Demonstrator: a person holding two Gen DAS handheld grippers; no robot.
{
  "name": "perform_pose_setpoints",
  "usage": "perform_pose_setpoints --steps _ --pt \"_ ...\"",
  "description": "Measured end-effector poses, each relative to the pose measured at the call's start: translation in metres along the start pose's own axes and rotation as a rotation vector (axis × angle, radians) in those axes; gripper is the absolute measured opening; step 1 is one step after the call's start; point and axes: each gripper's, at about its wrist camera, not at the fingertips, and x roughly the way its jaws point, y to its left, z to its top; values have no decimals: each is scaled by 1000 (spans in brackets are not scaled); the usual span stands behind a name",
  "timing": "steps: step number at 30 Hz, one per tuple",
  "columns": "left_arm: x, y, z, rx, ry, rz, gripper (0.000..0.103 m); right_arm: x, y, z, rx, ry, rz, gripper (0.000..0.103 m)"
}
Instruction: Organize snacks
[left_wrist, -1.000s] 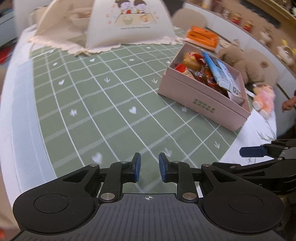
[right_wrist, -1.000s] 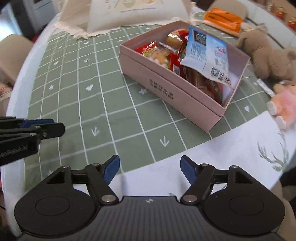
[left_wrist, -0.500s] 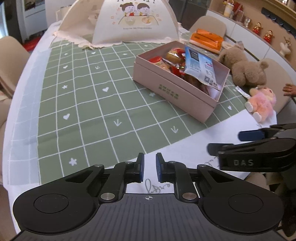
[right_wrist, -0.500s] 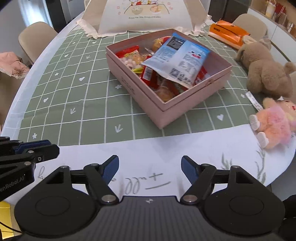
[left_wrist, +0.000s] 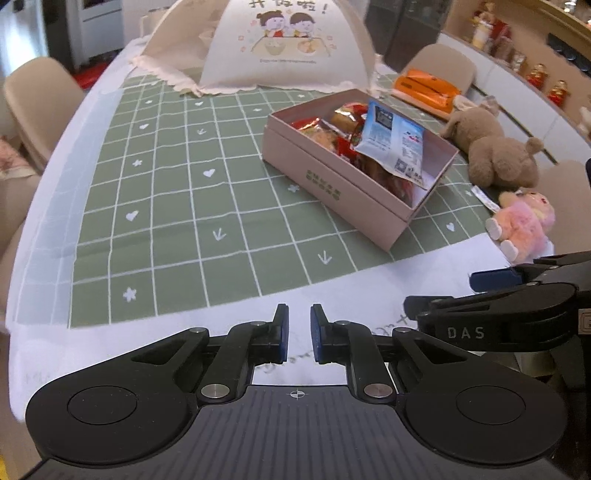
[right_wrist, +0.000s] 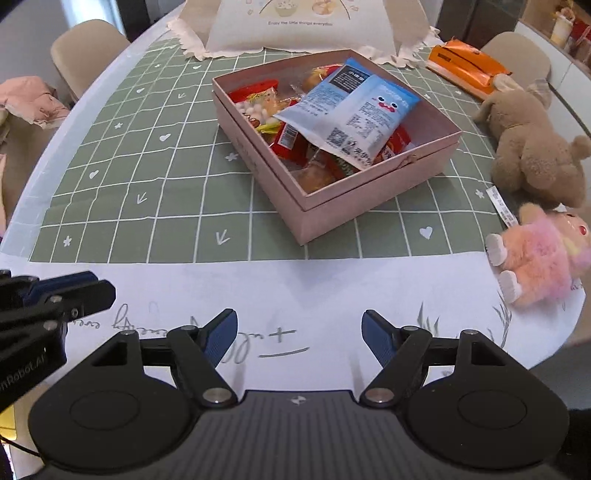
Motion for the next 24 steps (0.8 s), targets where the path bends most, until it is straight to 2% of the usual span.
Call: perform_pose_setpoints --steps 6,11,24 --pt "2 -32 -2 4 5 85 16 1 -21 -7 -59 -6 47 75" --pt "-1 -47 0 -23 -15 121 16 1 -35 -4 -84 -20 70 75" --pt "7 -66 10 -52 -9 137 16 3 -53 7 -133 -40 96 75"
